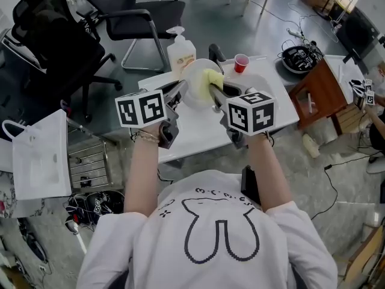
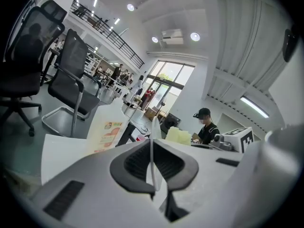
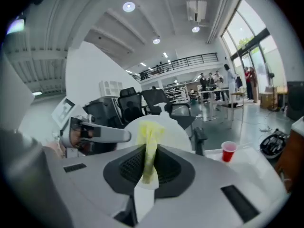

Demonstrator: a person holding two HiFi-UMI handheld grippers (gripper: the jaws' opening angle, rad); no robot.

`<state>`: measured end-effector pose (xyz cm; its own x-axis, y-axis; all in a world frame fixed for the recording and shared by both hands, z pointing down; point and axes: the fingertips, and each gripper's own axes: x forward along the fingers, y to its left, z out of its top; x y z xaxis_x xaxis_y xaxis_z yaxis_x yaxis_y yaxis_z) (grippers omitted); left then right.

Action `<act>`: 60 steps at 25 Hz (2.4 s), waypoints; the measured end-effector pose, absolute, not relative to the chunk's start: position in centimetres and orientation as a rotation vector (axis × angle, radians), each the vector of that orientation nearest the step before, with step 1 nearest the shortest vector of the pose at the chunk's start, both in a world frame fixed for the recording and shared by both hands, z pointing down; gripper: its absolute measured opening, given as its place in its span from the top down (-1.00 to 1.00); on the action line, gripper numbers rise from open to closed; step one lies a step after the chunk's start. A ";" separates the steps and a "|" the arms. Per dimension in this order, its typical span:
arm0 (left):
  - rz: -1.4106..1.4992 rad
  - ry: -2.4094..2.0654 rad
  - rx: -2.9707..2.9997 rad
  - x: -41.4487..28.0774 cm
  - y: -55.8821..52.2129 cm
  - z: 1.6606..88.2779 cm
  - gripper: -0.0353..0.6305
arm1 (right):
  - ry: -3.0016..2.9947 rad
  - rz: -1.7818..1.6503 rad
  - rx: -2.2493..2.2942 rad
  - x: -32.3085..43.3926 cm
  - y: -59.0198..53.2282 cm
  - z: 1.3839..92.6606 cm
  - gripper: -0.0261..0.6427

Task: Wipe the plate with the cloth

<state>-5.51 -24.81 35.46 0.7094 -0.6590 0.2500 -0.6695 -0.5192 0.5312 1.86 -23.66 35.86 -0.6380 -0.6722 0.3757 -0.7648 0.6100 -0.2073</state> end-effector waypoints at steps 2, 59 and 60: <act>0.018 -1.015 2.319 -5.3 -24.7 35.2 0.84 | -2.662 0.663 1.038 -0.6 -22.4 35.9 0.77; 1.915 -1.046 3.763 -0.7 -21.8 35.2 0.84 | -2.606 0.361 0.885 4.5 -23.2 32.3 0.77; 1.944 -1.046 3.795 -0.4 -21.6 35.1 0.84 | -2.614 0.350 0.847 3.7 -22.8 32.2 0.77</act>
<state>-0.38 -21.56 35.13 0.6671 -0.6911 0.2781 0.1490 -0.2420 -0.9588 3.72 -22.80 32.22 -0.7512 -0.5118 0.4168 -0.6033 0.7885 -0.1193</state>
